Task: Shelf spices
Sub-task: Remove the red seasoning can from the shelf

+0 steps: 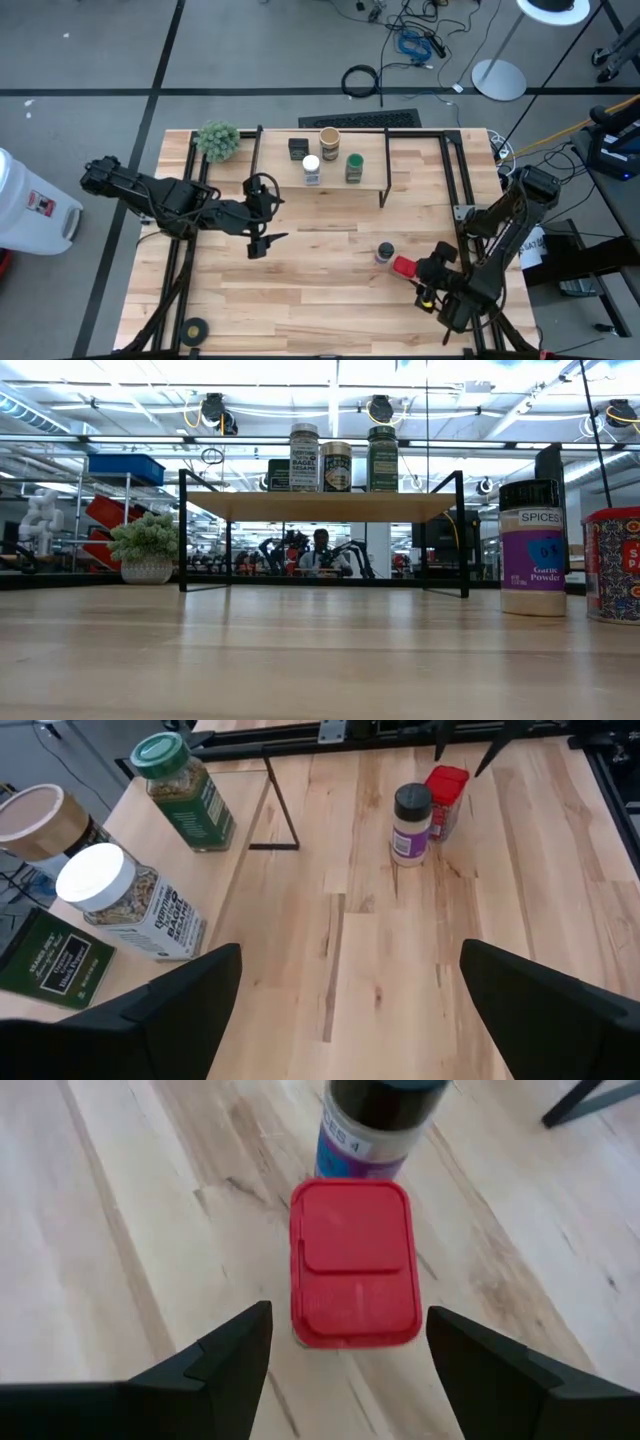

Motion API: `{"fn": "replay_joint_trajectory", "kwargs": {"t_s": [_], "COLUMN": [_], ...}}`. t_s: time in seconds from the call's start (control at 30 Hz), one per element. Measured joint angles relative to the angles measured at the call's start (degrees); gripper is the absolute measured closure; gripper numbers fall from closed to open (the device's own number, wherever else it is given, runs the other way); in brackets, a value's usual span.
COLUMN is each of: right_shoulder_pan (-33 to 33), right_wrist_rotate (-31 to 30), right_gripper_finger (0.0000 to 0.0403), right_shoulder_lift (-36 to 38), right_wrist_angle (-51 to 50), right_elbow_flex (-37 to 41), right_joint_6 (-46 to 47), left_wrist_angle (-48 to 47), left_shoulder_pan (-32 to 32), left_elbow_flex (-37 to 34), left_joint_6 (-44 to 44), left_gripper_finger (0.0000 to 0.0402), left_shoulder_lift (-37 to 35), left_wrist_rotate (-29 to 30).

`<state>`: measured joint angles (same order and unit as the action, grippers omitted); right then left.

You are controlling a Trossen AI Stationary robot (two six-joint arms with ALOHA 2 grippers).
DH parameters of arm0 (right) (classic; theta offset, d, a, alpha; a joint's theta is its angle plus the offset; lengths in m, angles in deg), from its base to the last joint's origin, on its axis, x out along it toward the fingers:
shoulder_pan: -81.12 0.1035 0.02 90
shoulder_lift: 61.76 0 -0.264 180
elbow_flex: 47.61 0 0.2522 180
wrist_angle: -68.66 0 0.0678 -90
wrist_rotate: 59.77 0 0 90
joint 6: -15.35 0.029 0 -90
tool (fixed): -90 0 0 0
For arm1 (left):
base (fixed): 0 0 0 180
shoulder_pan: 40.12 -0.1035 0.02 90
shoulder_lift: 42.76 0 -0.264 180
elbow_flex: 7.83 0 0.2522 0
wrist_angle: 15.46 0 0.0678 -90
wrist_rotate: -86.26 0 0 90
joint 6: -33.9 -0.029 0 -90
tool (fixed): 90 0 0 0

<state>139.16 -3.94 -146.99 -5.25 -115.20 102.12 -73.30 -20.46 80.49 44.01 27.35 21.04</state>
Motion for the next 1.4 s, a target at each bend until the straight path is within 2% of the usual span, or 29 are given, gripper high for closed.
{"fn": "replay_joint_trajectory", "kwargs": {"t_s": [0.63, 1.2, 1.4], "right_shoulder_pan": [-1.9, -4.1, -4.5], "right_wrist_rotate": [-1.4, -5.5, -8.3], "right_gripper_finger": [0.0149, 0.0147, 0.0132], "right_shoulder_lift": [0.0, 0.0, 0.0], "right_wrist_angle": [2.9, 4.4, 0.3], "right_elbow_flex": [4.7, 3.7, 0.4], "right_joint_6": [2.3, 0.0, -0.6], "left_wrist_angle": [0.3, 0.5, 1.9], "left_shoulder_pan": [0.0, 0.0, -0.1], "left_elbow_flex": [0.0, 0.0, 0.0], "left_joint_6": [0.0, -0.4, -2.1], "left_gripper_finger": [0.0016, 0.0016, 0.0016], "left_shoulder_lift": [0.0, 0.0, 0.0], "left_wrist_rotate": [0.0, 0.0, 1.5]}}
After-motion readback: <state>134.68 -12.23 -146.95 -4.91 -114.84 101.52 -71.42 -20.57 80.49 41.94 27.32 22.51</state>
